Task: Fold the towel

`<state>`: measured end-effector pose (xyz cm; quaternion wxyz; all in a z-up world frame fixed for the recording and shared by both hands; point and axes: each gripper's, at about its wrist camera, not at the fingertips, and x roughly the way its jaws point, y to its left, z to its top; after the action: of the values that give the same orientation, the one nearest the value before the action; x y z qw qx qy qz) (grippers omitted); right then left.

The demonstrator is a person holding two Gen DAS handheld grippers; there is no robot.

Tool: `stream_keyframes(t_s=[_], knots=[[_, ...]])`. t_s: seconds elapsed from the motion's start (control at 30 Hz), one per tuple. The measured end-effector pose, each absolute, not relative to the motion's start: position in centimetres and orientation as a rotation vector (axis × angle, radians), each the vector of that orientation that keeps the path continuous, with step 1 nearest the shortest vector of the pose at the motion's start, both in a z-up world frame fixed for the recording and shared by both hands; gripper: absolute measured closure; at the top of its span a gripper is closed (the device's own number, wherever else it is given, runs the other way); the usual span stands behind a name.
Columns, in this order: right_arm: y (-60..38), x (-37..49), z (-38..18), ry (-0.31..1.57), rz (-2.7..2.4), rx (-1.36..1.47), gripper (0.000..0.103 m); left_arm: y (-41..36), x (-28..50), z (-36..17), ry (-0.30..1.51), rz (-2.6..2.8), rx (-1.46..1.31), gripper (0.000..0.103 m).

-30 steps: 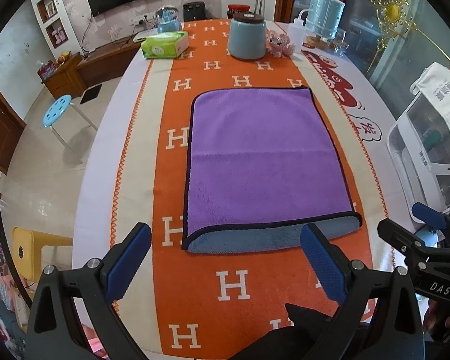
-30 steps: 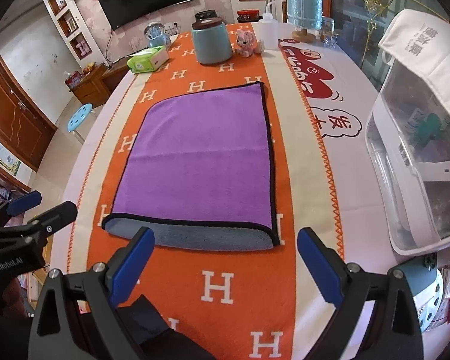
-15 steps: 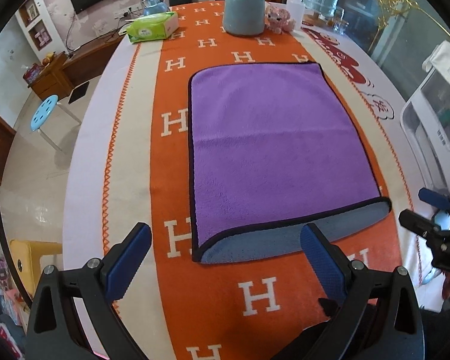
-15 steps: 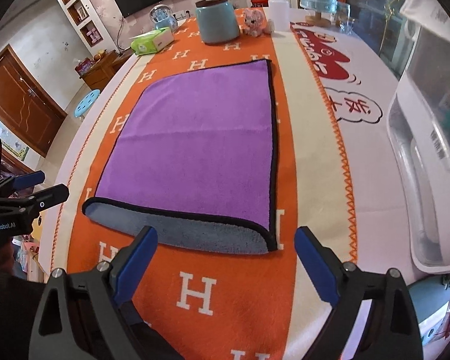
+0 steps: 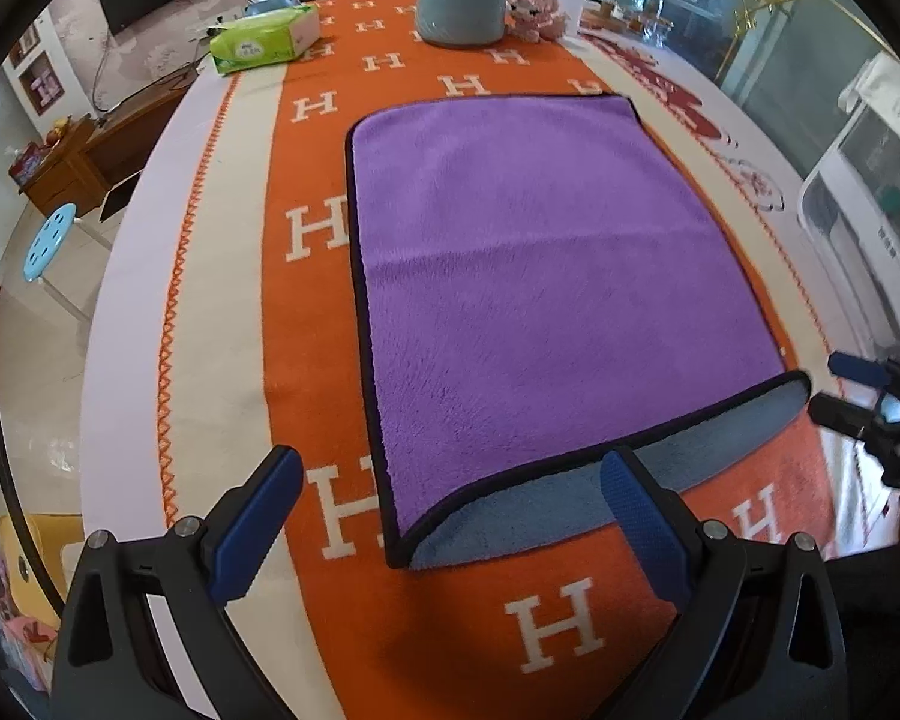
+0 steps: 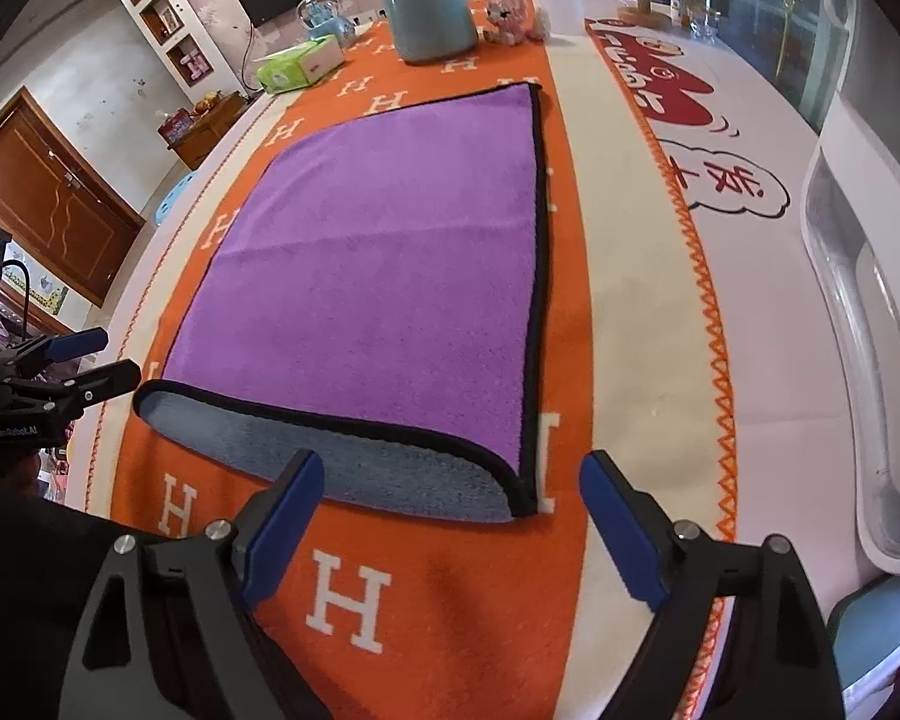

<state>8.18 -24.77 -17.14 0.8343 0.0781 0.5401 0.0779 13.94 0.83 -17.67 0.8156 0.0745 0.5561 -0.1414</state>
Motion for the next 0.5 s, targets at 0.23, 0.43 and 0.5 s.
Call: stream_keyframes(t_s=[0.23,0.43,0.5], knots=[[-24.8,8.3,-18.5,1.161,0.184,0.152,0.024,1.1,14.0,-19.9,1.22,-0.324,0.192,0.005],[-24.7,8.5,-19.3,1.169,0.195,0.148,0.033,1.4,13.9,-21.0,1.239,-0.324,0.19,0.008],[-24.7,8.5,-19.5,1.171,0.196,0.147,0.036,1.5,14.0,-21.2,1.245,-0.327,0.178,0.009]])
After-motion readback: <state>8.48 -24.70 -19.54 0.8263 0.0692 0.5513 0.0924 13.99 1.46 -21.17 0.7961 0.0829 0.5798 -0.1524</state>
